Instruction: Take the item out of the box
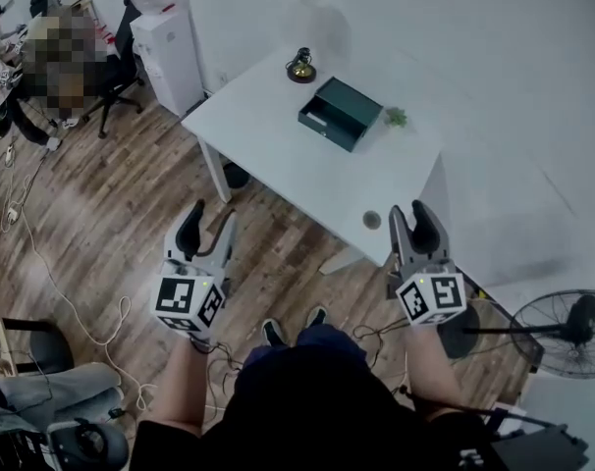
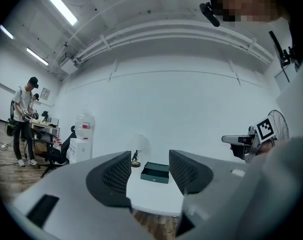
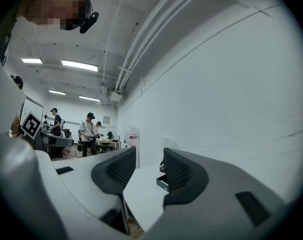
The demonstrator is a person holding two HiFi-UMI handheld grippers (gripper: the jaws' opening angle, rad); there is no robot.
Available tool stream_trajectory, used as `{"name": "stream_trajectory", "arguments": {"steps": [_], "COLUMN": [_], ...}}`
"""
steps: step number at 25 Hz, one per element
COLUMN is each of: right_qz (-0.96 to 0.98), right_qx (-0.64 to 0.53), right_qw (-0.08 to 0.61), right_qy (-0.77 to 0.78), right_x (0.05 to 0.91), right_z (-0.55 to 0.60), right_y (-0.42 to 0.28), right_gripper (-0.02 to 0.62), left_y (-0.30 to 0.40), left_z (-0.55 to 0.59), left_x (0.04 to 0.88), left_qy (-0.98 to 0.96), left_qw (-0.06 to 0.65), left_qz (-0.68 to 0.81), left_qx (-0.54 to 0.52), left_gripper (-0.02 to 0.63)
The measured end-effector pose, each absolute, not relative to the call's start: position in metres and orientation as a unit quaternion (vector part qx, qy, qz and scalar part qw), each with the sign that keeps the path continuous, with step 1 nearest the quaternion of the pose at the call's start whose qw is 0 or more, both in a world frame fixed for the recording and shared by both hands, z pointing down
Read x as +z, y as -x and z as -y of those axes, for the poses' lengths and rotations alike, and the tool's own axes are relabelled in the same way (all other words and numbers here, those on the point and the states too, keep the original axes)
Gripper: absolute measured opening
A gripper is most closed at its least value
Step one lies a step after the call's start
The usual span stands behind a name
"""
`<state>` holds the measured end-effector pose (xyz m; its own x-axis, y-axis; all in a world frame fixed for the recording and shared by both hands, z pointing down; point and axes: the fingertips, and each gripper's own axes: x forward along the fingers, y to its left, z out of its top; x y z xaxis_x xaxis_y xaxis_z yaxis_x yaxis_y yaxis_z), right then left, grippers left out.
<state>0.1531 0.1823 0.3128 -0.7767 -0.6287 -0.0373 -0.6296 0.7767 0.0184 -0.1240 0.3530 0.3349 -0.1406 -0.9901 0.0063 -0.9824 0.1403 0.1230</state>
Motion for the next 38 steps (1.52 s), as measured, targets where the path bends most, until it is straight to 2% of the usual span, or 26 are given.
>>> {"name": "stream_trajectory", "arguments": {"steps": [10, 20, 30, 38], "right_qz": [-0.949, -0.958, -0.955, -0.935], "right_qx": [-0.032, -0.066, -0.098, -0.117], "right_qw": [0.020, 0.042, 0.041, 0.039], "right_qy": [0.312, 0.277, 0.278, 0.332], "right_x": [0.355, 0.355, 0.371, 0.378], "right_z": [-0.092, 0.034, 0.113, 0.150], "right_y": [-0.100, -0.051, -0.055, -0.084], "right_gripper": [0.176, 0.169, 0.152, 0.126], "left_y": [0.159, 0.193, 0.202, 0.208], "left_z": [-0.277, -0.160, -0.067, 0.004], "left_x": [0.360, 0.331, 0.323, 0.333], "left_qy": [-0.648, -0.631, -0.640, -0.672], "left_qw": [0.063, 0.046, 0.049, 0.048], "left_qz": [0.759, 0.774, 0.765, 0.737], "left_qx": [-0.009, 0.009, 0.047, 0.054], "left_gripper": [0.233, 0.195, 0.187, 0.176]}}
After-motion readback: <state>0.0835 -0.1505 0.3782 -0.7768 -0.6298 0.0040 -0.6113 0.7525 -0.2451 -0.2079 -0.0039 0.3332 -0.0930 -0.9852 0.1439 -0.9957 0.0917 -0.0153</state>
